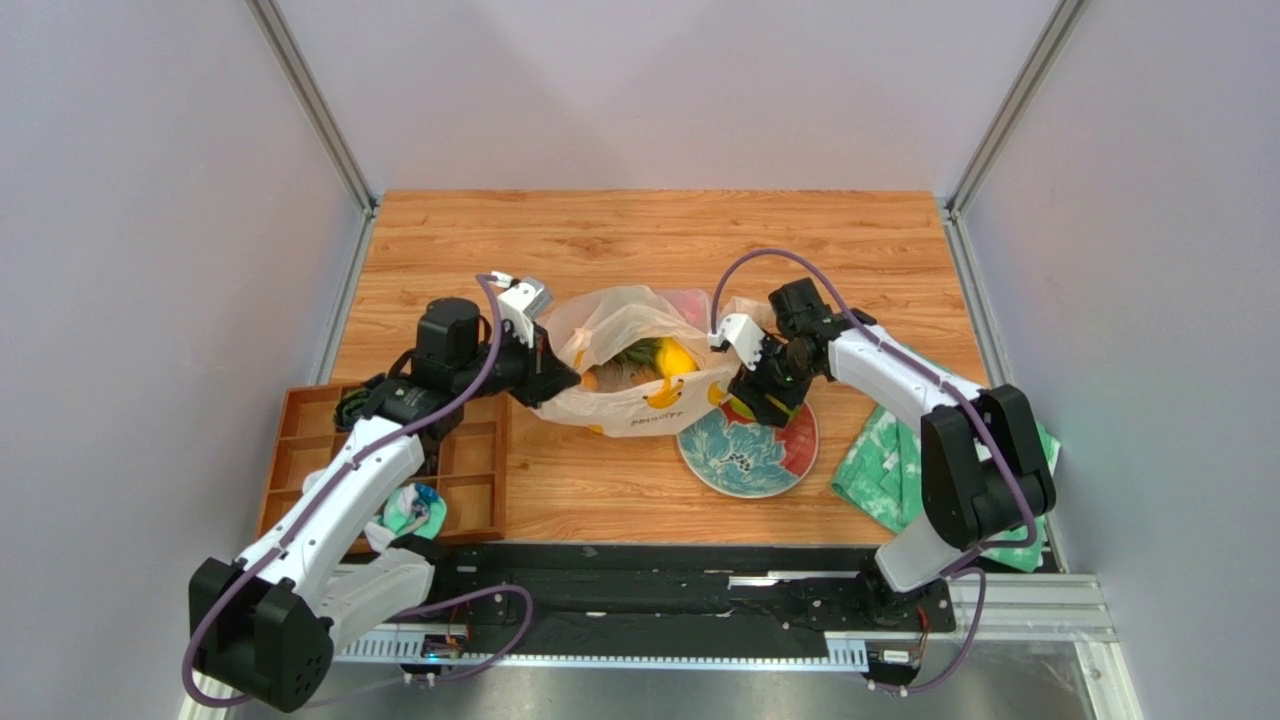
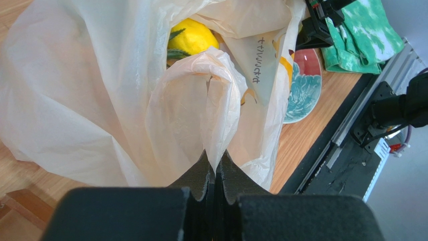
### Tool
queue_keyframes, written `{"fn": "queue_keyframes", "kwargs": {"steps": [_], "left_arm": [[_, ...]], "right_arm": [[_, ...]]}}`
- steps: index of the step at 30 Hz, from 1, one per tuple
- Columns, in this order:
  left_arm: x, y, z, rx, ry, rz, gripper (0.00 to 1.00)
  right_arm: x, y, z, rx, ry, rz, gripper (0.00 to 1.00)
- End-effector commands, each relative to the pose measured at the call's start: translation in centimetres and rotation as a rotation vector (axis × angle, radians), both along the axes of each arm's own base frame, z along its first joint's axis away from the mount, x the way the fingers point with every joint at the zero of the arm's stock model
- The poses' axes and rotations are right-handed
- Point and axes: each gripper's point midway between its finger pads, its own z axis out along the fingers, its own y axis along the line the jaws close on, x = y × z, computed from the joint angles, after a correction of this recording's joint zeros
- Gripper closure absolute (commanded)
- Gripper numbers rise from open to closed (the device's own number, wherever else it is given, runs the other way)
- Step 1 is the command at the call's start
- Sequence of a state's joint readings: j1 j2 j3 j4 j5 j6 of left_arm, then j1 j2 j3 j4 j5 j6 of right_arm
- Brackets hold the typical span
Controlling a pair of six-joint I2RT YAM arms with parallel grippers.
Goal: Take the fake fruits out of the plastic bag
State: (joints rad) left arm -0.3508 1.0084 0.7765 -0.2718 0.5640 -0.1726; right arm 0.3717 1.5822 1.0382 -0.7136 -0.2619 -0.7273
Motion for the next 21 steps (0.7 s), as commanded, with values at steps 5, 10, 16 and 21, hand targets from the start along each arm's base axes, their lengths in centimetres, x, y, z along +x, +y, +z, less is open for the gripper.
{"fn": "queue_keyframes", "kwargs": {"steps": [5,10,16,21], "left_arm": [[-0.5,-0.3,0.7,-0.048,0.001,-0.011,1.0],[-1.9,0.1,-0.3,-0.035,0.022,-0.02,1.0],[-4.5,1.4,-1.4,0.003,0.078,-0.002,1.0],[-6.0,2.9,-2.3,0.027,0.127,0.061,1.0]], "right_arm": [[-4.1,3.7,12.9,0.264,0.006,0.098,0.0],[-5.1,7.9,17.2,0.361,-0.029,0.132,0.04],[-2.0,16.9,15.9,0.404,-0.139,0.188,0.28],[-0.7,22.0,9.7,0.321,-0.084,0.151,0.46]]}}
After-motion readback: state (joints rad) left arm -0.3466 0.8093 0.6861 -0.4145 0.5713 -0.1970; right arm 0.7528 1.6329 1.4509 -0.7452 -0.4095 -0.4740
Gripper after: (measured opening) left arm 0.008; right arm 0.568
